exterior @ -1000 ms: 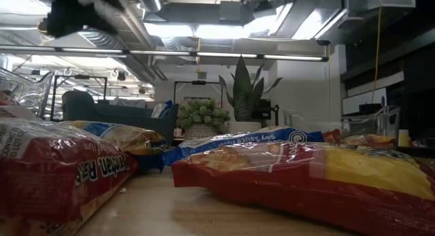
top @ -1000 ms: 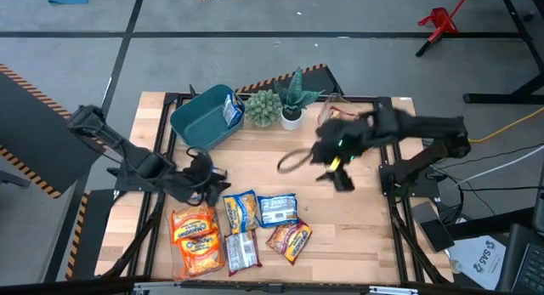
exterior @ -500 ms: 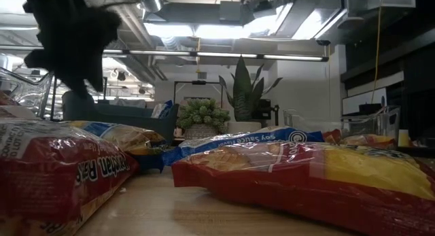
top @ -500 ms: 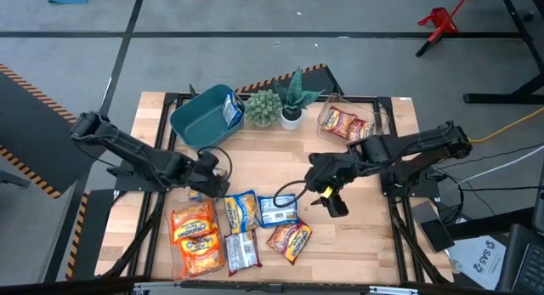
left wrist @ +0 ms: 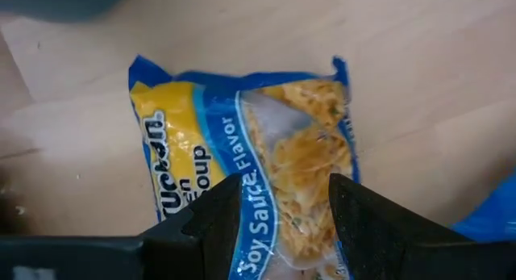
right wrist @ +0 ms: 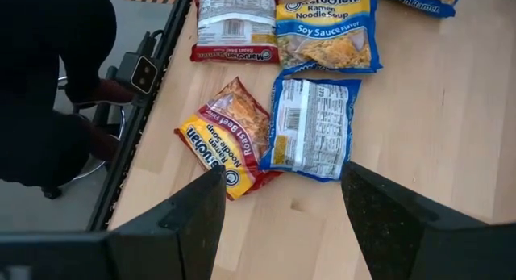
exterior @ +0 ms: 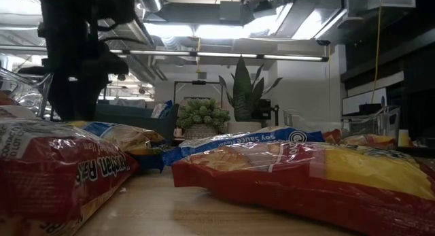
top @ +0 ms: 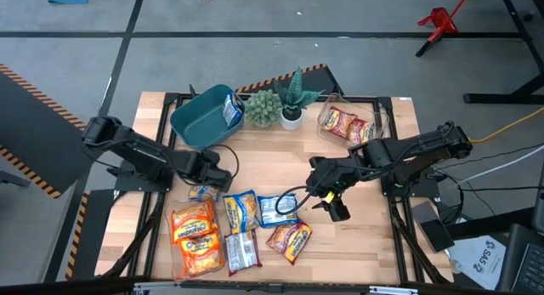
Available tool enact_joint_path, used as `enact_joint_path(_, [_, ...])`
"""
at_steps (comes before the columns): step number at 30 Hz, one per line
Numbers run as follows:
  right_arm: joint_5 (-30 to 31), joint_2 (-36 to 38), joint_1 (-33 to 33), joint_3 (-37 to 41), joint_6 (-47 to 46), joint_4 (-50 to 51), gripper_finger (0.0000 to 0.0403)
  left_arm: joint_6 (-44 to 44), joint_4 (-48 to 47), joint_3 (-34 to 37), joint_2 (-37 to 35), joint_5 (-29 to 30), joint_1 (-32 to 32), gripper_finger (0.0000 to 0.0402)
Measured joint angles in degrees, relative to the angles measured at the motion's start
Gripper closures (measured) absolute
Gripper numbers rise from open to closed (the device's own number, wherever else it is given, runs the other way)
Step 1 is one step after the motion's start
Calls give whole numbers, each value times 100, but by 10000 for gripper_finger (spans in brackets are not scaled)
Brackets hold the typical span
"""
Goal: Sort Maruchan noodles
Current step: Put the blue noodle pack into the green bin
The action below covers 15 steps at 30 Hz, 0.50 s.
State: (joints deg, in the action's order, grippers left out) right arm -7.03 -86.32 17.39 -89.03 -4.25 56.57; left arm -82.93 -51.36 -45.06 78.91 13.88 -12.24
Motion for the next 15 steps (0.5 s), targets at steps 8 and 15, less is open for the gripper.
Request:
enact_joint_path(8, [-1, 0, 0, 0, 2, 2, 173, 165, 292, 0, 431, -133, 36, 219])
enact_joint_path(15, [-2, 0, -2, 0, 2, 5, 173, 662, 1119, -24, 608, 20, 142, 219])
